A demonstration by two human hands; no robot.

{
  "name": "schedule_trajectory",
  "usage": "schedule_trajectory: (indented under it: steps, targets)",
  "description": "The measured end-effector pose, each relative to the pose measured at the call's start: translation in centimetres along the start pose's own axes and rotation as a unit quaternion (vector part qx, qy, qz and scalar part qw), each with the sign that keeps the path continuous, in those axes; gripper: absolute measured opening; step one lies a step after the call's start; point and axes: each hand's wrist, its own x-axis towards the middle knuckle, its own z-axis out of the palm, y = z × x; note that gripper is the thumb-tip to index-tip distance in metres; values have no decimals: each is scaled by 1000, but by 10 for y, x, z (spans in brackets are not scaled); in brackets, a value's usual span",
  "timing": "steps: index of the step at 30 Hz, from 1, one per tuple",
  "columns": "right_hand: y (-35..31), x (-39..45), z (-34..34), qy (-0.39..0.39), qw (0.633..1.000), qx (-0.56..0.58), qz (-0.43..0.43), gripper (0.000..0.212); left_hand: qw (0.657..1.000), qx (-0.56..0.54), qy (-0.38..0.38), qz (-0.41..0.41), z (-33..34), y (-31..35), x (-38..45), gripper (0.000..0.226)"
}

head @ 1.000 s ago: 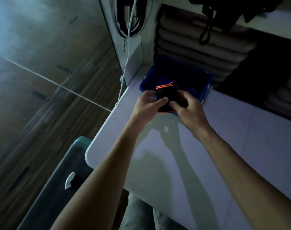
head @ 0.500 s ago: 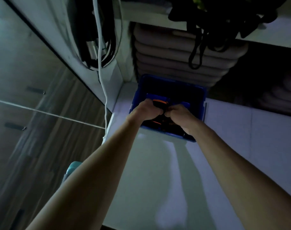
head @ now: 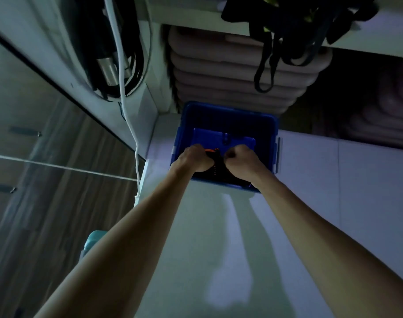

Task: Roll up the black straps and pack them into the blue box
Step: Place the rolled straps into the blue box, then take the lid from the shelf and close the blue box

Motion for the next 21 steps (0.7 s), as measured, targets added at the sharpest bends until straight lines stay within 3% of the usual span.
schedule_trajectory:
  steps: [8, 12, 14, 17, 21]
  targets:
    - [-3, -68, -67, 74, 987, 48, -136, 15, 991, 72, 97, 57, -14, 47, -62, 40]
    - [5, -125, -135, 131, 962, 79, -226, 25, 974, 74, 153, 152, -22, 106, -113, 42]
    - [13, -161, -177, 153, 947, 82, -270, 19, 958, 59, 183, 212, -22, 149, -145, 35]
    - [29, -219, -248, 189, 923, 68, -329, 13, 917, 21, 264, 299, -14, 225, -200, 27]
    - [54, -297, -356, 268, 878, 28, -396, 12, 814, -14, 377, 442, -5, 335, -277, 33]
